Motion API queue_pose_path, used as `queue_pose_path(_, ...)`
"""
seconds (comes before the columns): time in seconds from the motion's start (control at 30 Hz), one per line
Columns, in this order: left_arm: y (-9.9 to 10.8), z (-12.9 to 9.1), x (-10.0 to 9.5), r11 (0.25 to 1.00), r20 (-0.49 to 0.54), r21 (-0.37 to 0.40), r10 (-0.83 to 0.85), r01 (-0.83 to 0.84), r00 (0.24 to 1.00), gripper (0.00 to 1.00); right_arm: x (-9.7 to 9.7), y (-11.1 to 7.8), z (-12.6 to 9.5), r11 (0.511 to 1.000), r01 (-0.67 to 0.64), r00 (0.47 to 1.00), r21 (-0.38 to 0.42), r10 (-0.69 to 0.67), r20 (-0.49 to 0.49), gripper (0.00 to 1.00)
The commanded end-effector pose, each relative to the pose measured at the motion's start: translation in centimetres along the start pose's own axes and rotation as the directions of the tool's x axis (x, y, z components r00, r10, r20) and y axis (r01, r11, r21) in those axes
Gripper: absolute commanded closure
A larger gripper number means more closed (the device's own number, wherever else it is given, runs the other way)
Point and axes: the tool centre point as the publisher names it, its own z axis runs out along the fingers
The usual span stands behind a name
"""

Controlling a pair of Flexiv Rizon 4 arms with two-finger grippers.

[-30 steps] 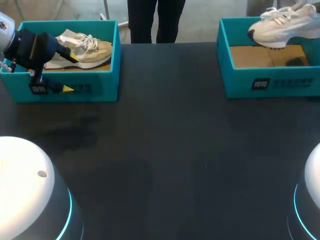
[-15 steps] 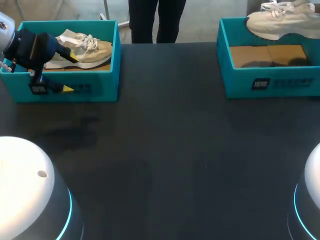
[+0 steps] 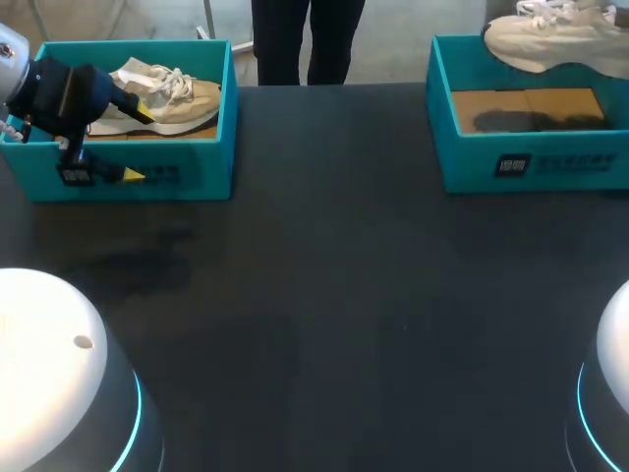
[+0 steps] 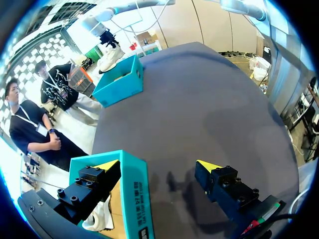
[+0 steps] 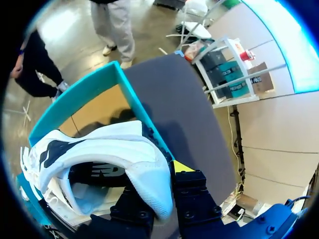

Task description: Take the shoe out of the shoebox, open the shoe tongue, remove and reinsert the insole, then place the shoe into the shoebox

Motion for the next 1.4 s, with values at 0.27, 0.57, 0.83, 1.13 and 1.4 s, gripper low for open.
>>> queue_pose_path(0.27, 0.0, -0.1, 0.1, 1.000, -0.001, -0.003, 0.000, 0.000, 1.000, 0.00, -0.2, -0.4, -0.2, 1.000, -0.019, 1.000, 0.016, 0.020, -0.019, 1.00)
queue_pose_path(0.57, 0.0, -0.1, 0.1, 1.000, -0.001, -0.003, 0.000, 0.000, 1.000, 0.00, -0.2, -0.4, -0.2, 1.000, -0.019, 1.000, 0.016, 0.020, -0.019, 1.00)
queue_pose_path(0.83, 0.0, -0.1, 0.1, 1.000, -0.001, -0.003, 0.000, 0.000, 1.000, 0.00, 0.8, -0.1, 1.4, 1.000, -0.030, 0.999, 0.009, 0.030, -0.039, 1.00)
queue_pose_path(1.13, 0.0, -0.1, 0.1, 1.000, -0.001, -0.003, 0.000, 0.000, 1.000, 0.00, 1.9, 0.0, 2.5, 0.999, -0.036, 0.999, 0.004, 0.036, -0.035, 1.00)
queue_pose_path(1.4, 0.0, -0.1, 0.1, 1.000, -0.001, -0.003, 0.000, 0.000, 1.000, 0.00, 3.0, 0.0, 3.7, 1.000, -0.024, 0.999, 0.010, 0.025, -0.027, 1.00)
